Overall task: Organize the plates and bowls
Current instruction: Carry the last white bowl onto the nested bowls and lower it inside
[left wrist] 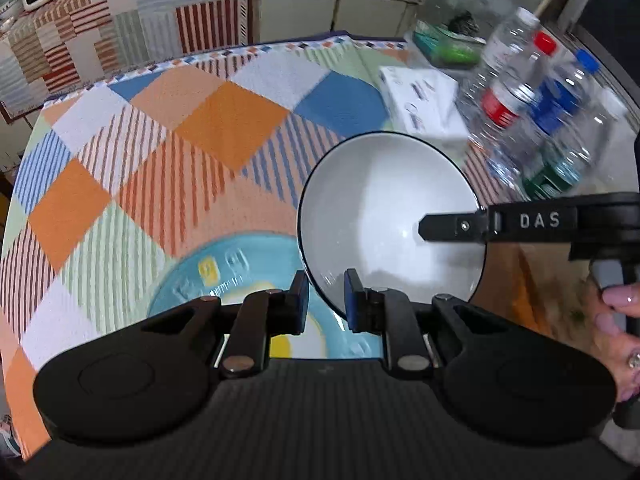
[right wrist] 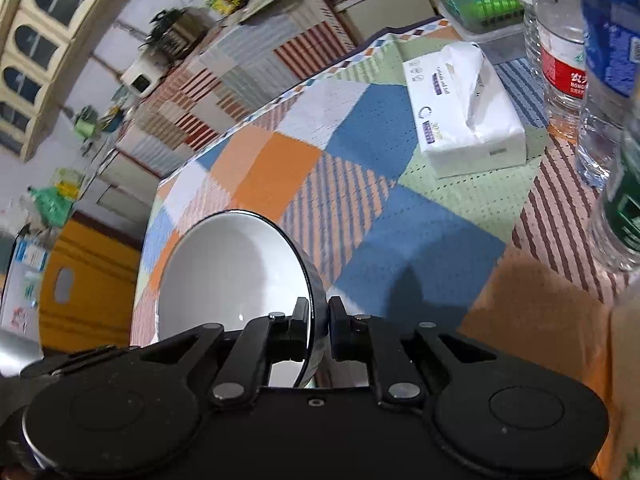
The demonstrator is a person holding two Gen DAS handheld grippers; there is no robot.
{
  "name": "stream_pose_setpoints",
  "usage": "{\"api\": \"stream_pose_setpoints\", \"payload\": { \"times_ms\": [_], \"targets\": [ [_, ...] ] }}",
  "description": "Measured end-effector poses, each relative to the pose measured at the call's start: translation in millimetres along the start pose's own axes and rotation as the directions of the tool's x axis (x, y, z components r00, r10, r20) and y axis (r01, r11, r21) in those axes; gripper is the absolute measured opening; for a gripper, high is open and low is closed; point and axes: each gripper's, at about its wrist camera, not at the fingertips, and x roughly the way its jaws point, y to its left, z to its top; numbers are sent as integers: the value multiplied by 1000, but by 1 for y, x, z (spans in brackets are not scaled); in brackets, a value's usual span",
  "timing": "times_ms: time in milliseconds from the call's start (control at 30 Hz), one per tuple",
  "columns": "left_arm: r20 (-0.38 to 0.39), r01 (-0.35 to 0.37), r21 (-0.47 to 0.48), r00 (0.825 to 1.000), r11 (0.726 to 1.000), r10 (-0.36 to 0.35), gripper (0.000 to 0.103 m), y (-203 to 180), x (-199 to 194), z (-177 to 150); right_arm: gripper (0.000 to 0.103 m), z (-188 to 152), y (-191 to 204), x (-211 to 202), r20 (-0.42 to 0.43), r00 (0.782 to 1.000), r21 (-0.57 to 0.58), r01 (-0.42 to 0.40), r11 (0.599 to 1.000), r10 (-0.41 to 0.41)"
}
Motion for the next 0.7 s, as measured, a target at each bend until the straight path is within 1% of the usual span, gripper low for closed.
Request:
{"api": "stream_pose_setpoints", "payload": {
  "times_ms": [100,233,333,400,500,567,633,700],
  "targets": [
    [-19,7,26,1000,1000,-6,16,-9,-16,-12,15,-12,4,-20,9,1000,-24,-5,1000,5],
    [-49,42,13,998,999,-41,16,-16,-35,-27,15,-27,11,-44,11,1000,-89,-7,996,8],
    [-46,18,55,999,998,-15,15,-26,-47,-39,15,-40,11,-59,8,1000,-133,-25,991,26],
    [-51,19,56,999,998,-16,15,-32,-53,-46,16,-51,10,-66,5,999,-159,-41,986,43],
    [-82,48,38,996,998,-45,15,-37,-55,-55,16,-64,7,-75,3,999,-172,-38,984,40],
    [-89,56,51,995,997,-51,15,-42,-55,-62,16,-72,4,-79,-3,999,-189,-34,981,34],
    [-102,62,50,993,997,-57,15,-46,-52,-70,16,-80,3,-83,-4,1000,-216,-20,976,20],
    [-132,79,26,988,997,-75,15,-47,-47,-79,15,-89,3,-84,-10,1000,-254,6,967,-9]
  ]
}}
